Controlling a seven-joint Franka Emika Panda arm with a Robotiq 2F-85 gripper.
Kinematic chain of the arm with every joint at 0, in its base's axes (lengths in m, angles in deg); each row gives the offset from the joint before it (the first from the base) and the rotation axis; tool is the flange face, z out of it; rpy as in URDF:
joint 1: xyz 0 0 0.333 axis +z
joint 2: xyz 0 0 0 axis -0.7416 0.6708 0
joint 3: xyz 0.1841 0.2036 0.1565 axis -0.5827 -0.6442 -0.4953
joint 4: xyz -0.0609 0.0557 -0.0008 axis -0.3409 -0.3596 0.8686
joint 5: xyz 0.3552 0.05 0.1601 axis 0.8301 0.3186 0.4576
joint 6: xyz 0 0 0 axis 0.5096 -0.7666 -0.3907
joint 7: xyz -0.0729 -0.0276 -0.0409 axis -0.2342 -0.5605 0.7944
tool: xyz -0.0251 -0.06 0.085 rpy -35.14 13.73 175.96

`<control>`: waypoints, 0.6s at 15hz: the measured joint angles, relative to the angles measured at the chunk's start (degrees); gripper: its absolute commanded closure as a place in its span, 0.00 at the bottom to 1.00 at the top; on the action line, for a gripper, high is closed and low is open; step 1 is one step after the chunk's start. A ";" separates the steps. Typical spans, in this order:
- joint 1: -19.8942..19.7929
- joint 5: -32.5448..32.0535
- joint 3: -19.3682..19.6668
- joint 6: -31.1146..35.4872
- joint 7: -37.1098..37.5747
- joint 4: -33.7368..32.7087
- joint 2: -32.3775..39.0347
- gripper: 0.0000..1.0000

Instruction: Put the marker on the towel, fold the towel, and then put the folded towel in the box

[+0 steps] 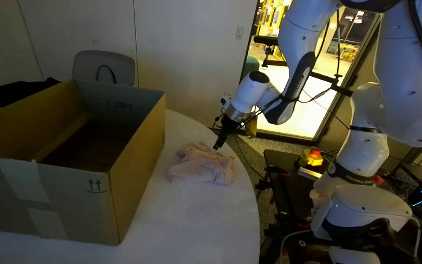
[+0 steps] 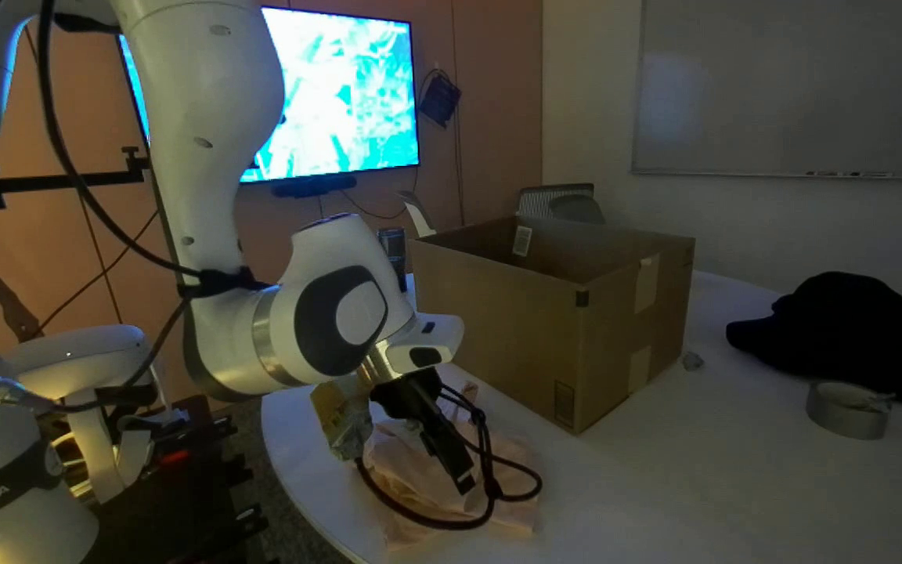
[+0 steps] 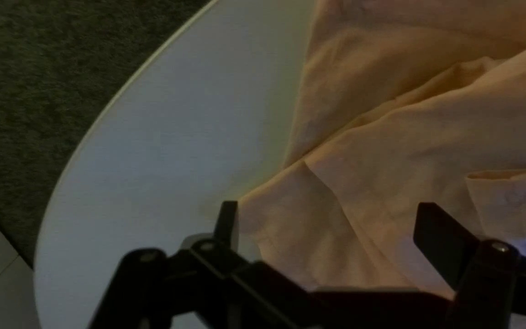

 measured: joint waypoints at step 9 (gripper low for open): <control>-10.64 -10.04 -15.44 9.71 -0.15 -5.61 8.22 0.00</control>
